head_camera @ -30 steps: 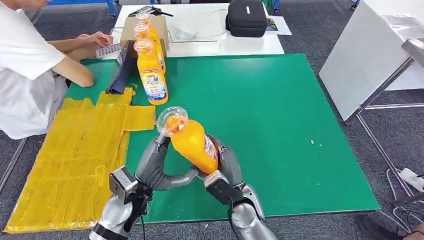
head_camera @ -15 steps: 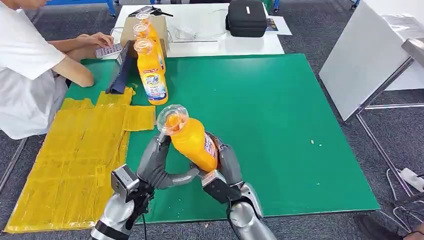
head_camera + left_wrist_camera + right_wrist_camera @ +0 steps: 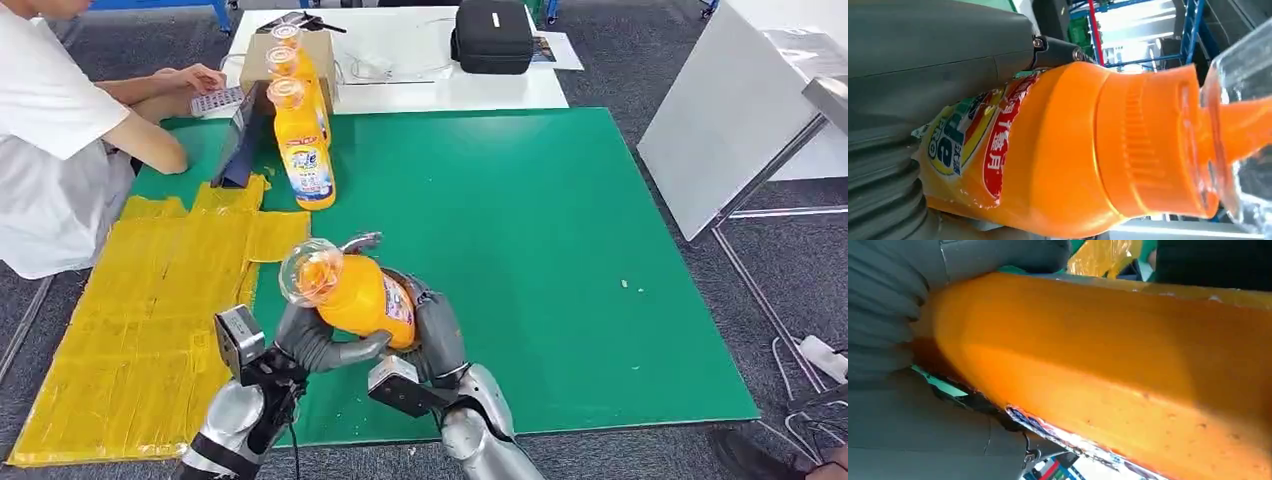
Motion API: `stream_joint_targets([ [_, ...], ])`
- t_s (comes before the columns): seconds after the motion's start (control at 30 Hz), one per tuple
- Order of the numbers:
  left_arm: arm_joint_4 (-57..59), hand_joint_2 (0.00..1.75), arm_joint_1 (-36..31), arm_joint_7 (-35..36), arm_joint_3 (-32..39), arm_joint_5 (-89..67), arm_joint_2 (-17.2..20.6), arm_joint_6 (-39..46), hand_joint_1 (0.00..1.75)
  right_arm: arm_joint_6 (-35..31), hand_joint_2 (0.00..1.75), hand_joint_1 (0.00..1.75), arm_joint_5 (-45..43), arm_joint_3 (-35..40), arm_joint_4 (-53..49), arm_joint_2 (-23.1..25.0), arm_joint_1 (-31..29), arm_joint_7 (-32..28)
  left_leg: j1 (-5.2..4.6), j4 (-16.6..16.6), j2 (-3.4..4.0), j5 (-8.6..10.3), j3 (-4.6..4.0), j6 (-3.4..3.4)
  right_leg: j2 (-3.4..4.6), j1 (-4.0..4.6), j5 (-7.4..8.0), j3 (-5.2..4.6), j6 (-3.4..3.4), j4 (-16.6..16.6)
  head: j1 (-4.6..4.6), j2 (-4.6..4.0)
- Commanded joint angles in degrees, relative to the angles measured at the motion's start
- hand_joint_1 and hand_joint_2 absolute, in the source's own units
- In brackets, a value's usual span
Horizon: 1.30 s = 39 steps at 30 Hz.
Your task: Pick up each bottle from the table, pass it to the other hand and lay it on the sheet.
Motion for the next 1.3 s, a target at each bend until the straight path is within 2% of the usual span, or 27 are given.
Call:
stream_joint_targets([
  [0.03, 3.00, 1.75, -2.50, 0.77, 1.44, 3.98, 0.72, -1.93, 1.75, 0.32, 1.75, 1.75, 0.07, 2.90, 9.29, -1.36, -2.43, -0.27, 0.11, -0.03, -0.07, -0.12, 0.38, -0.10, 0.14, 0.09, -0.11, 0.41, -0.18, -0.07, 0.00, 0.00],
  [0.5, -0.09, 1.75, -0.78, -0.52, 3.05, 6.58, 0.31, -1.07, 1.75, -0.52, 1.75, 1.75, -0.62, 2.53, 10.47, -1.05, -1.83, -0.78, 0.11, -0.02, -0.08, -0.09, 0.27, -0.08, 0.07, 0.09, -0.10, 0.29, -0.13, -0.06, 0.00, 0.00],
  [0.57, -0.56, 1.75, -0.51, -1.16, 3.33, 4.81, 0.24, 1.12, 1.75, -1.80, 1.75, 1.75, -1.11, 1.52, 7.82, -1.42, -0.76, -1.03, 0.13, 0.00, -0.10, -0.11, 0.30, -0.08, 0.07, 0.10, -0.12, 0.33, -0.16, -0.05, 0.00, 0.00],
  [0.63, -1.72, 1.75, -0.25, -2.45, 2.72, -1.43, 1.36, 4.83, 1.75, -1.36, 1.75, 1.75, -4.67, -1.31, 0.91, -2.33, 1.74, -1.91, 0.15, 0.03, -0.15, -0.14, 0.33, -0.10, 0.06, 0.12, -0.16, 0.38, -0.18, -0.04, 0.00, 0.00],
  [0.67, -2.27, 1.75, -0.10, -2.61, 2.55, -5.25, 1.87, 7.14, 1.75, -0.53, 1.75, 1.01, -6.04, -2.78, -4.31, -3.19, 3.53, -1.85, 0.09, -0.01, -0.17, -0.05, 0.17, -0.07, -0.04, 0.07, -0.09, 0.21, -0.11, -0.04, 0.00, 0.00],
  [0.7, -2.63, 1.75, -0.16, -2.51, 2.30, -10.66, 2.43, 10.72, 1.75, -0.18, 1.75, 0.05, -6.86, -4.09, -8.70, -3.64, 5.21, -1.91, 0.14, 0.03, -0.26, -0.13, 0.30, -0.10, -0.05, 0.11, -0.19, 0.36, -0.17, -0.01, 0.00, 0.00],
  [0.73, -2.92, 1.75, -0.15, -2.06, 2.47, -15.67, 2.65, 14.59, 1.75, 1.27, 1.75, 0.00, -7.94, -4.90, -12.81, -4.29, 6.70, -1.85, 0.23, 0.09, -0.29, -0.28, 0.54, -0.16, 0.04, 0.18, -0.32, 0.63, -0.28, 0.02, 0.00, 0.00],
  [0.8, -2.41, 1.75, -0.78, -0.08, 3.22, -25.70, 3.20, 22.55, 1.75, 3.41, 1.75, 0.00, -9.60, -6.55, -21.14, -5.19, 9.81, -1.61, 0.06, 0.01, -0.26, -0.05, 0.10, -0.06, -0.12, 0.04, -0.12, 0.14, -0.10, 0.00, 0.00, 0.00],
  [0.9, -0.44, 1.75, -2.13, 1.67, 3.79, -31.68, 3.89, 26.42, 1.75, 4.90, 1.75, 0.00, -11.26, -7.33, -28.00, -6.02, 12.20, -1.55, 0.05, 0.04, -0.23, -0.08, 0.13, -0.06, -0.06, 0.03, -0.14, 0.18, -0.12, 0.03, 0.02, 0.00],
  [0.97, 2.35, 1.75, -3.46, 4.40, 4.29, -38.47, 4.17, 30.04, 1.75, 3.65, 1.75, 0.00, -14.48, -8.78, -32.44, -5.24, 13.78, -3.84, 0.07, 0.06, -0.20, -0.10, 0.15, -0.08, -0.02, 0.06, -0.14, 0.20, -0.14, 0.04, 0.02, 0.00],
  [1.1, 11.93, 1.75, -8.44, 12.78, 4.63, -60.85, 5.85, 41.38, 1.75, 4.79, 1.75, 0.00, -23.43, -9.81, -42.81, -6.04, 16.00, -5.72, 0.10, 0.10, -0.37, -0.13, 0.27, -0.13, -0.11, 0.08, -0.23, 0.33, -0.23, 0.09, 0.00, 0.00],
  [1.3, 13.50, 1.75, -9.39, 12.67, 4.69, -61.07, 5.56, 41.54, 1.75, 4.82, 1.75, 0.00, -23.59, -9.82, -42.75, -5.93, 16.00, -5.62, 0.06, -0.02, -0.14, -0.04, 0.19, -0.07, 0.03, 0.05, -0.06, 0.19, -0.13, -0.04, 0.00, 0.00],
])
